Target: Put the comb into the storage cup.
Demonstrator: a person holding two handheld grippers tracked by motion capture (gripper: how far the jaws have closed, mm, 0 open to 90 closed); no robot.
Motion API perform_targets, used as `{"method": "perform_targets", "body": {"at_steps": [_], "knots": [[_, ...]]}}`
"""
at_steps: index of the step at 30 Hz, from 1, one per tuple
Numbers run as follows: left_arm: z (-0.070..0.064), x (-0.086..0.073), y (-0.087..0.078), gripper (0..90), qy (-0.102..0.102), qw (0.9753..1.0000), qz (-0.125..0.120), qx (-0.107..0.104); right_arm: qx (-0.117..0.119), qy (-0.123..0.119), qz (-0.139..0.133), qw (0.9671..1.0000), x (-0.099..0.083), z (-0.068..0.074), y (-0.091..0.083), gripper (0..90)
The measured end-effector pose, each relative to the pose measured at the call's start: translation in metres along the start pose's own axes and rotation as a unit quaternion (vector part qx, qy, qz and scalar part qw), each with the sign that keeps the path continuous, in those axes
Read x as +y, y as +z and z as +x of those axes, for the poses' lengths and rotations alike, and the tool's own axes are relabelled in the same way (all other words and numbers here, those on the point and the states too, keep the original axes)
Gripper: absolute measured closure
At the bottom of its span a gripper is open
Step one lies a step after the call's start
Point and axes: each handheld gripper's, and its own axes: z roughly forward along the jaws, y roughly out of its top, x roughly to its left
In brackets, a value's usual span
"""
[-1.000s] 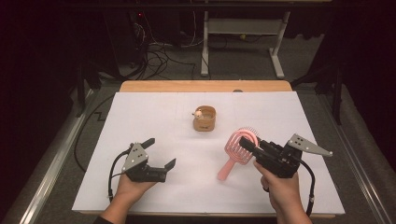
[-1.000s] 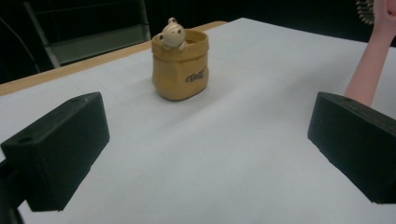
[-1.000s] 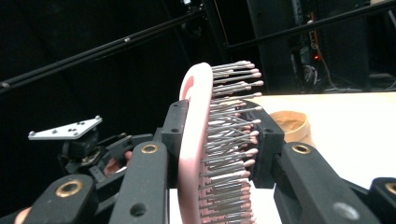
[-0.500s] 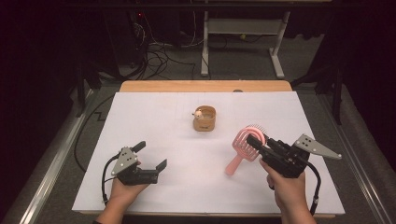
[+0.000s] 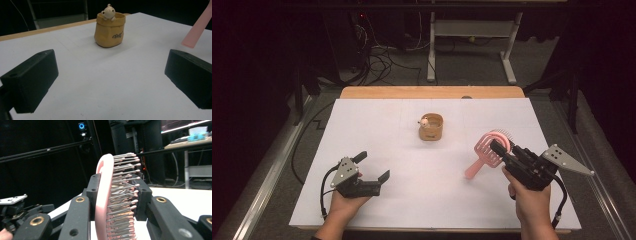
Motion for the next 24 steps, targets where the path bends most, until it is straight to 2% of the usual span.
{"method": "perform_targets", "body": {"at_steps": [8,16,24], "knots": [[-0.0001,0.0004,-0.0002,0.0,-0.003,1.0000,-0.001,-0.003,-0.021,-0.009,-0.011,0.9997,0.0011,-0.0079,-0.0062,66.9],[0.0011,0.0001,-0.0015,0.0,-0.009,0.9999,-0.007,-0.001,-0.046,-0.028,-0.017,0.9984,0.0018,-0.0087,-0.0095,66.8],[0.0025,0.0000,-0.0016,0.0,-0.015,0.9998,-0.006,-0.009,-0.044,-0.028,-0.017,0.9985,0.0013,-0.0065,-0.0050,66.9]]}}
